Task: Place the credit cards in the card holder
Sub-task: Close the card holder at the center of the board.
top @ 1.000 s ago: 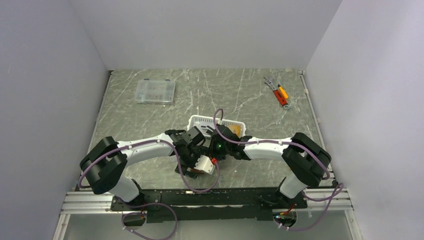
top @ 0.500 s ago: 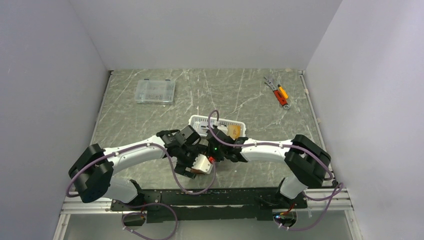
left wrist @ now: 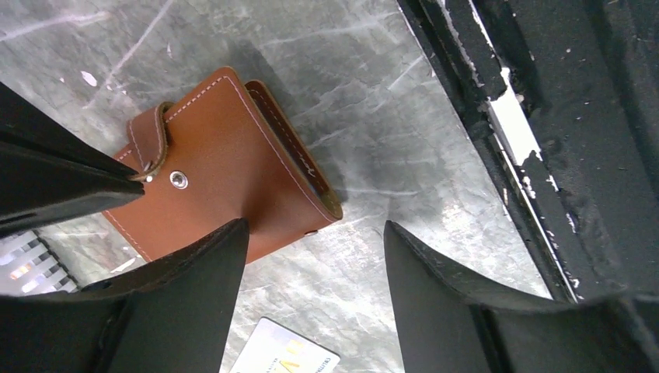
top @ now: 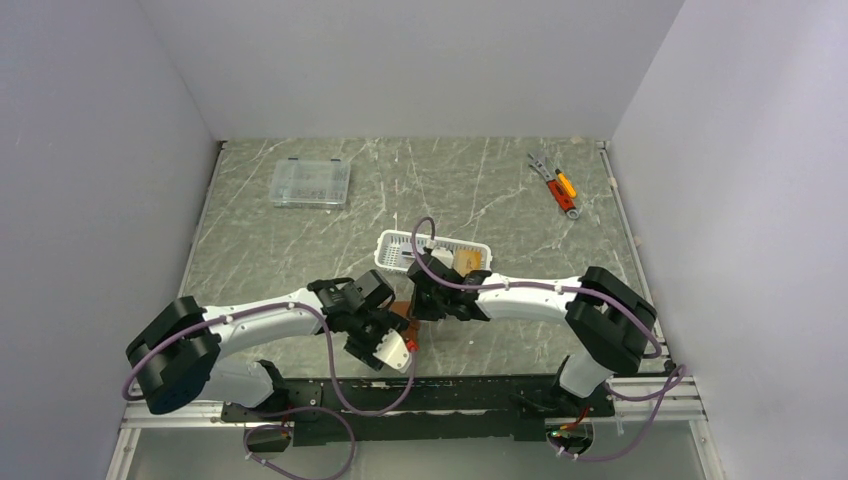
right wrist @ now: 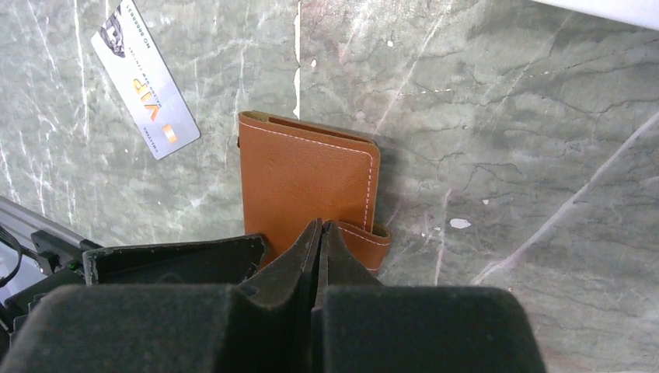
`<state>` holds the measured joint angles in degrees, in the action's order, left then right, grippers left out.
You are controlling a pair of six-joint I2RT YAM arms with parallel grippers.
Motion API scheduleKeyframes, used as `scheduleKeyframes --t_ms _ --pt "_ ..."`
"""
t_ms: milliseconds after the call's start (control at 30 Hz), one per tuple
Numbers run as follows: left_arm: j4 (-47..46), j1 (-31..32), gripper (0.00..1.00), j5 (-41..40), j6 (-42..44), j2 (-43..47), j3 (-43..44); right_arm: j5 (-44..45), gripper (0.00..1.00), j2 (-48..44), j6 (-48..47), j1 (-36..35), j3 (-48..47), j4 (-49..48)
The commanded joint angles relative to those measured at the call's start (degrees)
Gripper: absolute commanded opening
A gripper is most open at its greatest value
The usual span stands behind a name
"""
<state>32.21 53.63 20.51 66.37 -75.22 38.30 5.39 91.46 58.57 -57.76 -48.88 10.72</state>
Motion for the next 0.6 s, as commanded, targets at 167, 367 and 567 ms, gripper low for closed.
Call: scheduleKeyframes --t_ms 167,367,567 --pt "-2.15 0.25 0.64 -0.5 2.08 -3.59 1.42 0.23 0.0 1.62 -1.24 -0.43 -4.1 3.04" --pt "-2.02 0.44 0.62 -1.15 1.41 -4.8 1.68 -0.03 0.0 2.99 -2.37 -0.59 -5.1 5.79" --pt "-2.09 0.6 0.61 -2.3 0.92 -4.86 1.51 -0.56 0.0 4.69 -3.33 -1.05 -6.11 6.77"
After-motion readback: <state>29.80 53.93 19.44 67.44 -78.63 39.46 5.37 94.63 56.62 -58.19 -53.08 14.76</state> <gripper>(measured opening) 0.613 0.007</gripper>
